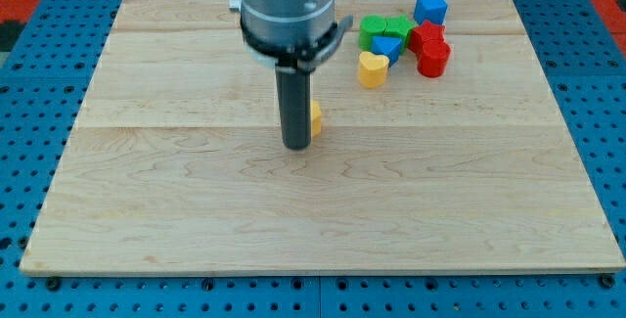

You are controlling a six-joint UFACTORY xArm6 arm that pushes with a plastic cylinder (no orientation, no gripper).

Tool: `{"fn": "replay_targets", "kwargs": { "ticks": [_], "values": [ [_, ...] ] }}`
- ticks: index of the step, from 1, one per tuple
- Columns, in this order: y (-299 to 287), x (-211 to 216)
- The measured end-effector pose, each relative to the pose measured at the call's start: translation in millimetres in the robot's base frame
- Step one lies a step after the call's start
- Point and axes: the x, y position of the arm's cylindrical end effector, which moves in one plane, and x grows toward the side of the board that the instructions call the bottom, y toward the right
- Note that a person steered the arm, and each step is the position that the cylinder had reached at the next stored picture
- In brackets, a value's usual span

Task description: Place the yellow hexagon towards the bottom of the green circle

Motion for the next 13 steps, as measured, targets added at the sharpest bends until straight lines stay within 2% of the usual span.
{"fn": "replay_targets", "kwargs": {
  "ticks": [1,2,3,4,5,6,7,8,9,10,11,12,13],
  "values": [
    [-1.1,-45.7],
    [26.2,-70.6],
    [38.2,-120.8],
    [48.0,-139.1],
    [14.6,-131.8],
    [50.5,-138.3],
    [56.4,-151.5],
    [37.9,-93.4],
    [81.5,-41.6],
    [117.8,-72.3],
    [120.5,-94.1],
    [87.5,-61.5],
    [59.1,-89.3]
  ]
}}
